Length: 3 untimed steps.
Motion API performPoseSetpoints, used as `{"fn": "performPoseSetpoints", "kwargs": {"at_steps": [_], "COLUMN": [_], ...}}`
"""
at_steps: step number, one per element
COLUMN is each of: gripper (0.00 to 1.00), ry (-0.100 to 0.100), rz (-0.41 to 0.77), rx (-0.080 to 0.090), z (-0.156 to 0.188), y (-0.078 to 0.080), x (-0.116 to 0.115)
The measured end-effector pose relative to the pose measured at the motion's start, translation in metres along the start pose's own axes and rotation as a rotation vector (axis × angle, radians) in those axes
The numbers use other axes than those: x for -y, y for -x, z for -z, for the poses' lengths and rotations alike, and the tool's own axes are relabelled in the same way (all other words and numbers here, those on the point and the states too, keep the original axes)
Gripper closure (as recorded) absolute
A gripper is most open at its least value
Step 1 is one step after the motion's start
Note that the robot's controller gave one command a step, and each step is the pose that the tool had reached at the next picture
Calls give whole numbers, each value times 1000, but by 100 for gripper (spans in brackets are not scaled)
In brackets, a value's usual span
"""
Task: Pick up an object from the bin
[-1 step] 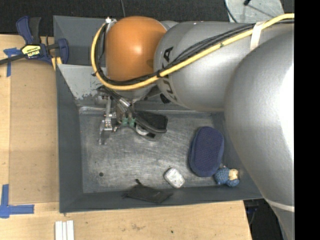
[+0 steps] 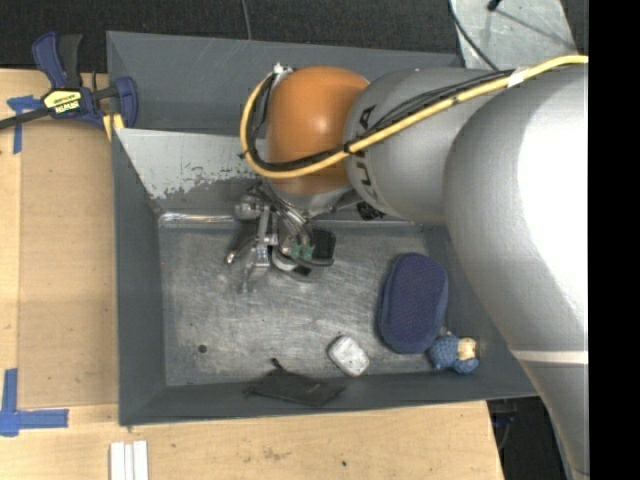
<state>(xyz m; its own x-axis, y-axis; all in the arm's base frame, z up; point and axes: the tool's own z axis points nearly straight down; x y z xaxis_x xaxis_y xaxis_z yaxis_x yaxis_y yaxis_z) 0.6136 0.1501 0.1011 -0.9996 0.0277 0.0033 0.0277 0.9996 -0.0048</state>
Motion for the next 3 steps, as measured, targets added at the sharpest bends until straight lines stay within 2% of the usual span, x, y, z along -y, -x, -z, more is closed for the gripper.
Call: {"fn": "performPoseSetpoints", "kwargs": {"at_steps": [1,2,3], "gripper": [0,100,100], "ry": [20,23,3], "rz": [164,160,380], "rx": [35,54,15], "z": [-19,-15,139], "y": [16,20,5], "x": [32,31,91]}}
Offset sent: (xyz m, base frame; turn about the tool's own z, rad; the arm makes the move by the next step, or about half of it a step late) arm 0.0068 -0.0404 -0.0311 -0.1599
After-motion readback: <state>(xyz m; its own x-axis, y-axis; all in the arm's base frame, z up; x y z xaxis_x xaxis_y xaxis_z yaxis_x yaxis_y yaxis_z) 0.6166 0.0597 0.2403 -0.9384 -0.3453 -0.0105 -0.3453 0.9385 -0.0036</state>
